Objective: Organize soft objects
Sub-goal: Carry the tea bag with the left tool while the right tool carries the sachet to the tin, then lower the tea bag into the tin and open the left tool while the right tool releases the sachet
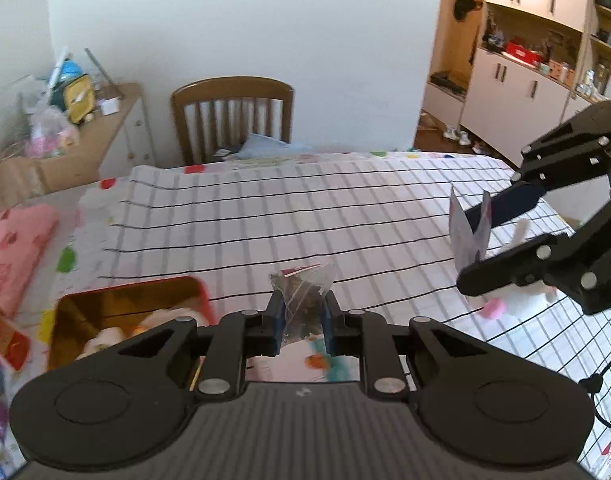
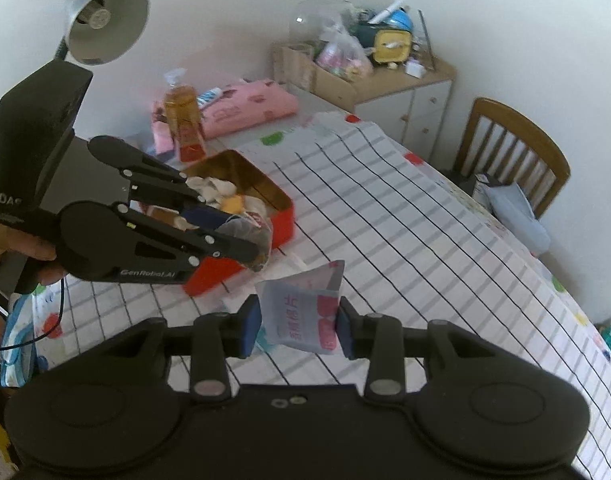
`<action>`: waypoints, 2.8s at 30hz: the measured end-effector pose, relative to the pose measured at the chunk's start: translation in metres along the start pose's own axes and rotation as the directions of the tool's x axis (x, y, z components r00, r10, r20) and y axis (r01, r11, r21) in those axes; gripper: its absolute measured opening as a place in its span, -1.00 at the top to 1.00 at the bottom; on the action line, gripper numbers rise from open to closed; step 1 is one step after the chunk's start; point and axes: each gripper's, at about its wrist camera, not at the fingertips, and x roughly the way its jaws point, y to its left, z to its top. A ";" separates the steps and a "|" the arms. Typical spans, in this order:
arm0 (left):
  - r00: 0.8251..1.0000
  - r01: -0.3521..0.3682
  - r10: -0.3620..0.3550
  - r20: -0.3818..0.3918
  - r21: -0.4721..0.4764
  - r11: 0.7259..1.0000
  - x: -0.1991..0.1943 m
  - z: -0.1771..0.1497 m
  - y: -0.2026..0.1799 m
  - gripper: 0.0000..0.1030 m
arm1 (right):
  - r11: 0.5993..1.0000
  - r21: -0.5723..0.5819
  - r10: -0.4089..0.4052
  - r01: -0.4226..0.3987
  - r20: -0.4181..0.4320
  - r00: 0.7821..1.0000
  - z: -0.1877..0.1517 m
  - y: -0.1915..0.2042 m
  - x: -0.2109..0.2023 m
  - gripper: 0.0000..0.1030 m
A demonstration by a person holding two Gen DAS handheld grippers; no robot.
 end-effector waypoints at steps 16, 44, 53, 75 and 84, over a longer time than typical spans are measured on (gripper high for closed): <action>0.995 -0.097 0.097 -0.008 -0.058 0.994 -0.026 -0.011 0.103 0.63 | 0.999 -0.022 0.043 -0.043 0.014 0.999 0.052 0.060 0.057 0.27; 0.987 -0.080 0.058 -0.147 -0.148 0.986 0.040 -0.043 0.174 0.64 | 0.997 0.069 -0.025 0.036 -0.159 0.987 0.095 0.071 0.204 0.24; 0.983 -0.056 0.030 -0.180 -0.142 0.988 0.055 -0.048 0.172 0.64 | 0.995 0.072 -0.050 0.062 -0.169 0.984 0.090 0.072 0.217 0.19; 0.981 -0.098 0.070 -0.179 -0.152 0.984 0.049 -0.051 0.162 0.20 | 0.996 0.082 -0.029 0.034 -0.053 0.998 0.082 0.072 0.181 -0.27; 0.985 -0.133 0.115 -0.127 -0.148 0.980 0.027 -0.049 0.152 -0.38 | 0.995 0.101 -0.018 0.018 -0.004 1.000 0.071 0.067 0.152 -0.34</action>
